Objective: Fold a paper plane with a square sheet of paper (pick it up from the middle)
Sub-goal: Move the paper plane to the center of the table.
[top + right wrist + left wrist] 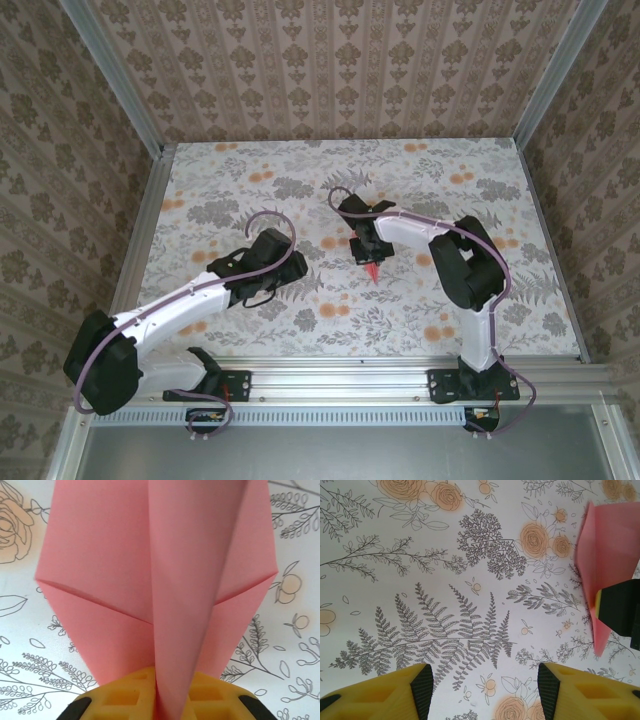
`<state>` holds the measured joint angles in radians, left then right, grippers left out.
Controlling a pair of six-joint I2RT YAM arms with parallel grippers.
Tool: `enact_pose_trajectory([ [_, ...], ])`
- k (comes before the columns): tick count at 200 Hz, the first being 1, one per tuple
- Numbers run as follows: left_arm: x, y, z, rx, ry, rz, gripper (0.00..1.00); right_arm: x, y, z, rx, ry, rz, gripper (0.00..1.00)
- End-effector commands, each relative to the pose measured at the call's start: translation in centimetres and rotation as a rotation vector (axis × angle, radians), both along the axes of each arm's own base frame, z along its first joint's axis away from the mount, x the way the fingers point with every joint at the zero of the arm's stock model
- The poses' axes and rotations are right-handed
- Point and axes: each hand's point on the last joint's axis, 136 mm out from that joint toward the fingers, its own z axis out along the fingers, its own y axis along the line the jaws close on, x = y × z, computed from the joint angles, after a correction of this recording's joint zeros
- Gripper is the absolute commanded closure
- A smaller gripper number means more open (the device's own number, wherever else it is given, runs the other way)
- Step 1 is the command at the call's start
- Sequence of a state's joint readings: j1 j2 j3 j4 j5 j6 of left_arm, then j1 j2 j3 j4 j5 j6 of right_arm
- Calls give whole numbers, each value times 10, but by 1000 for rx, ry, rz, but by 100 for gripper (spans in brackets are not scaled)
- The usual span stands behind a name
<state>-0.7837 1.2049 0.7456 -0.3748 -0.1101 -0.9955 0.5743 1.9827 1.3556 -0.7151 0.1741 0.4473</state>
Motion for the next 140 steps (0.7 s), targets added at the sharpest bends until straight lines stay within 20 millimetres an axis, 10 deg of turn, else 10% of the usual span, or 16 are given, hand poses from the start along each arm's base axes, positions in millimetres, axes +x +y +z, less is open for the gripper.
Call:
enact_pose_trajectory([
  [1, 2, 7, 1, 34, 5, 16, 40, 2, -12, 29, -18, -72, -20, 85],
  [79, 3, 10, 0, 46, 6, 17, 40, -11, -8, -25, -32, 75, -42, 85],
  [140, 9, 19, 8, 93, -23, 9, 38, 9, -6, 69, 45, -116, -17, 73],
])
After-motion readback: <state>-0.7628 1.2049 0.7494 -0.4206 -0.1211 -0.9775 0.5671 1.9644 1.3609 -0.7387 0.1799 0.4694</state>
